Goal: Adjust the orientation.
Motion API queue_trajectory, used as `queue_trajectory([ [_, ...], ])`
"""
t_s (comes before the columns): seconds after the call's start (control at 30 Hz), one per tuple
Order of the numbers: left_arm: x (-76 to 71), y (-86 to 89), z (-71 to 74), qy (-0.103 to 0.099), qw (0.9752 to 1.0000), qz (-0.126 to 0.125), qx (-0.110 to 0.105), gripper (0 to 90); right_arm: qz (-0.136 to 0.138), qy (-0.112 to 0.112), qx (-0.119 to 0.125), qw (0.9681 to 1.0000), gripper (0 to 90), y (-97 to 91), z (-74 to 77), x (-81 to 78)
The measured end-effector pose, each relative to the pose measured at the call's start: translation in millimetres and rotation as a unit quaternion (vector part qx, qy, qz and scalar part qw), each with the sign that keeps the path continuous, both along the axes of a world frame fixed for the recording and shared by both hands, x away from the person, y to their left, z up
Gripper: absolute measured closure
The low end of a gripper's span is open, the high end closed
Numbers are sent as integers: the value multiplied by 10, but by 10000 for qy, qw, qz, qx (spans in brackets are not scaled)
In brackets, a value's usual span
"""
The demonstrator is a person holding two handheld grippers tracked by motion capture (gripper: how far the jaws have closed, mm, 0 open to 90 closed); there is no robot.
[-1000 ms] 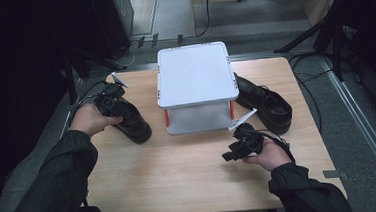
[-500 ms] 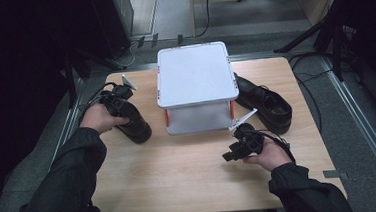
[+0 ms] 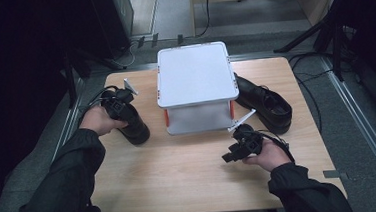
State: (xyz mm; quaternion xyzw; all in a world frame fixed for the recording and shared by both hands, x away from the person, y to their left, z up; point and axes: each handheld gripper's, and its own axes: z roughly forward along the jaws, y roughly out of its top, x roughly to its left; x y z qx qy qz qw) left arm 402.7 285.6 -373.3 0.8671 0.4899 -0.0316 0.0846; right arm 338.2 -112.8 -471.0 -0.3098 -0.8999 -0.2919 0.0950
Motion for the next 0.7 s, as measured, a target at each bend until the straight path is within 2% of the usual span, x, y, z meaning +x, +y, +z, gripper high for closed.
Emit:
queue_trajectory([
  [0.23, -126, 86, 28, 85, 9997, -158, 136, 805, -48, 46, 1, 10000, 484, -10, -9, -1],
  [0.3, -170, 136, 34, 103, 9997, -183, 120, 804, -51, 71, -8, 10000, 485, -2, -10, -4],
  [0.47, -286, 303, 22, 106, 9999, -83, -100, 804, -53, 59, 6, 10000, 484, 1, -7, 0],
  [0.6, -353, 390, 38, 88, 9999, -39, -142, 801, -64, 64, 7, 10000, 486, -2, -7, 1],
  [0.7, -402, 466, 33, 150, 9998, -22, -150, 800, -38, 64, 60, 10000, 488, 6, 3, -16],
])
